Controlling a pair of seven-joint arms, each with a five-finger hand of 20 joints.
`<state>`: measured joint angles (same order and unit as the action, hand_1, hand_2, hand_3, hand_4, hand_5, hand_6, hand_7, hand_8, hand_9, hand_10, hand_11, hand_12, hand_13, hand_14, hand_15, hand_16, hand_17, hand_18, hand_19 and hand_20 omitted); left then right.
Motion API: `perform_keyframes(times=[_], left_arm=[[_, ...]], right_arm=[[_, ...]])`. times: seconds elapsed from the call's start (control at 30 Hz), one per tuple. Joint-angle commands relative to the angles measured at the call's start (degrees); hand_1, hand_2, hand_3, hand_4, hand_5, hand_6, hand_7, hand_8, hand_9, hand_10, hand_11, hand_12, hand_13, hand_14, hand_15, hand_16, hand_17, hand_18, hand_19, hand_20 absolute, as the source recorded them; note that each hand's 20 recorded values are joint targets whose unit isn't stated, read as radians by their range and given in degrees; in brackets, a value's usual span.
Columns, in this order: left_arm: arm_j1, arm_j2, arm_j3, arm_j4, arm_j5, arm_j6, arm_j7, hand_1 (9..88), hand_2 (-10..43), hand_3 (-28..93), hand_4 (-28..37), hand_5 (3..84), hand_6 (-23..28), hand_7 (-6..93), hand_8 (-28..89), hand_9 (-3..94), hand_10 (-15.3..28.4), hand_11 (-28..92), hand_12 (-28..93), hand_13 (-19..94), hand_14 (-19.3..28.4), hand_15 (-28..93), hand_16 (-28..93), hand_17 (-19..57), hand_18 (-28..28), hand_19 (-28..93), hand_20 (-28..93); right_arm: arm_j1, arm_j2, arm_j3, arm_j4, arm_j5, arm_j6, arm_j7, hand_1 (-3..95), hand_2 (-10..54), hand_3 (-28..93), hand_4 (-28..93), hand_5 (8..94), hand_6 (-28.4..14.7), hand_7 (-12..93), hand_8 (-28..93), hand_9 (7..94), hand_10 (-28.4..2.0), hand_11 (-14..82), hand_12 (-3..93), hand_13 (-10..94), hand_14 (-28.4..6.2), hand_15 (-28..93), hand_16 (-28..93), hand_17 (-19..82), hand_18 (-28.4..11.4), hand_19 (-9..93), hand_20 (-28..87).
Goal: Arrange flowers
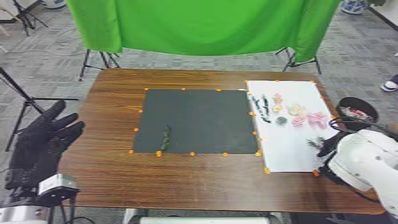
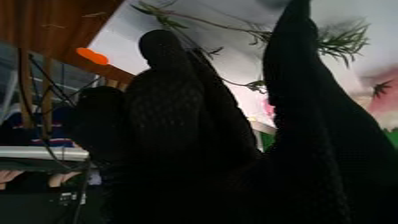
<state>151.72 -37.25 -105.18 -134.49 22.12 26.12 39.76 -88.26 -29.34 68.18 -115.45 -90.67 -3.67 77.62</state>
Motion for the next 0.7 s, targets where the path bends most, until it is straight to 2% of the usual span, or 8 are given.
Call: perform_keyframes(times=[0.03,0.1,0.3,0.37,0.4,0.43,0.5,0.7], left_arm=[[-0.80,-1.14,0.48,0.30,0.95,-1.15,-1.67,29.6,5.8,65,-20.8,35.3,8.6,9.9,-8,31.1,19.2,27,11,20,26.3,53,-11,-8.1,25.7,48,2],[-1.00,-1.93,0.46,0.31,1.60,-1.42,-2.39,29.6,5.8,65,-20.7,35.3,8.6,9.9,-8,31.1,19.2,27,11,20,26.3,53,-11,-8.1,25.7,48,2],[-0.76,-1.83,0.49,0.30,1.42,-1.41,-2.13,29.5,5.8,65,-20.7,35.3,8.6,9.9,-8,31.1,19.2,26,11,20,26.3,53,-11,-8.1,25.7,48,2],[-1.35,-2.44,0.40,0.41,2.22,-1.86,-3.21,29.6,5.8,65,-20.7,35.3,8.6,9.9,-8,31.1,19.3,26,11,20,26.3,53,-11,-8.1,25.6,48,2],[-0.81,-1.61,0.35,0.36,1.44,-1.51,-2.30,29.6,5.8,65,-20.7,35.3,8.6,9.8,-8,31.1,19.2,26,11,20,26.3,53,-11,-8.1,25.6,48,2],[-0.62,-1.63,0.30,0.32,1.28,-1.38,-2.00,29.6,5.8,65,-20.7,35.3,8.6,9.8,-8,31.1,19.2,26,11,20,26.3,53,-11,-8.1,25.6,48,2],[-0.54,-2.28,-0.01,0.27,1.75,-1.56,-2.52,29.6,5.8,65,-20.7,35.3,8.6,9.8,-8,31.1,19.1,26,11,19,26.3,53,-11,-8.1,25.6,48,2],[0.06,-2.45,-0.43,0.04,1.84,-1.42,-2.48,29.6,5.8,65,-20.6,35.3,8.6,9.8,-8,31.0,19.2,26,11,19,26.2,53,-11,-8.1,25.6,48,2]], right_arm=[[0.39,0.93,-4.69,-0.85,-4.36,6.60,-3.98,59.9,-7.2,62,-20,78.6,-13.0,13,15,85.2,-18.4,32.4,18.1,87,-10.3,63,11,69,-10.9,93,12],[0.45,0.82,-4.75,-1.38,-5.22,6.63,-4.15,62.0,-6.8,62,-20,80.3,-11.5,15,16,86.9,-17.3,32.0,19.4,88,-9.5,62,11,70,-10.1,93,12],[1.25,1.73,-6.86,-1.43,-8.79,9.87,-4.31,63.6,-7.1,65,-23,82.7,-9.7,17,19,90.0,-15.2,32.1,20.6,91,-7.2,58,12,71,-8.2,93,8],[0.65,2.19,-6.65,-1.82,-9.60,11.47,-4.26,63.5,-7.2,66,-23,83.6,-9.8,16,19,91.1,-15.2,32.8,19.3,92,-6.9,57,13,72,-7.9,93,8],[0.46,2.37,-6.73,-1.97,-10.72,12.26,-4.12,63.6,-7.3,66,-23,83.9,-9.9,16,19,91.4,-15.3,32.8,19.0,92,-6.9,57,13,72,-7.9,93,8],[0.71,2.62,-6.98,-2.07,-11.39,13.06,-4.06,63.8,-7.5,67,-24,85.0,-10.2,15,20,92.3,-15.4,32.8,18.3,93,-6.6,56,14,73,-7.9,93,9],[0.32,2.62,-5.92,-2.56,-11.99,13.30,-4.14,63.9,-7.6,68,-25,85.9,-10.3,15,21,93.3,-15.3,32.7,18.1,94,-6.0,57,14,74,-7.8,93,10],[0.31,3.02,-3.76,-3.88,-13.74,15.27,-4.48,63.7,-8.9,71,-27,87.7,-10.3,14,22,93.7,-13.8,36.3,17.1,94,-4.2,61,12,76,-6.8,93,13]])
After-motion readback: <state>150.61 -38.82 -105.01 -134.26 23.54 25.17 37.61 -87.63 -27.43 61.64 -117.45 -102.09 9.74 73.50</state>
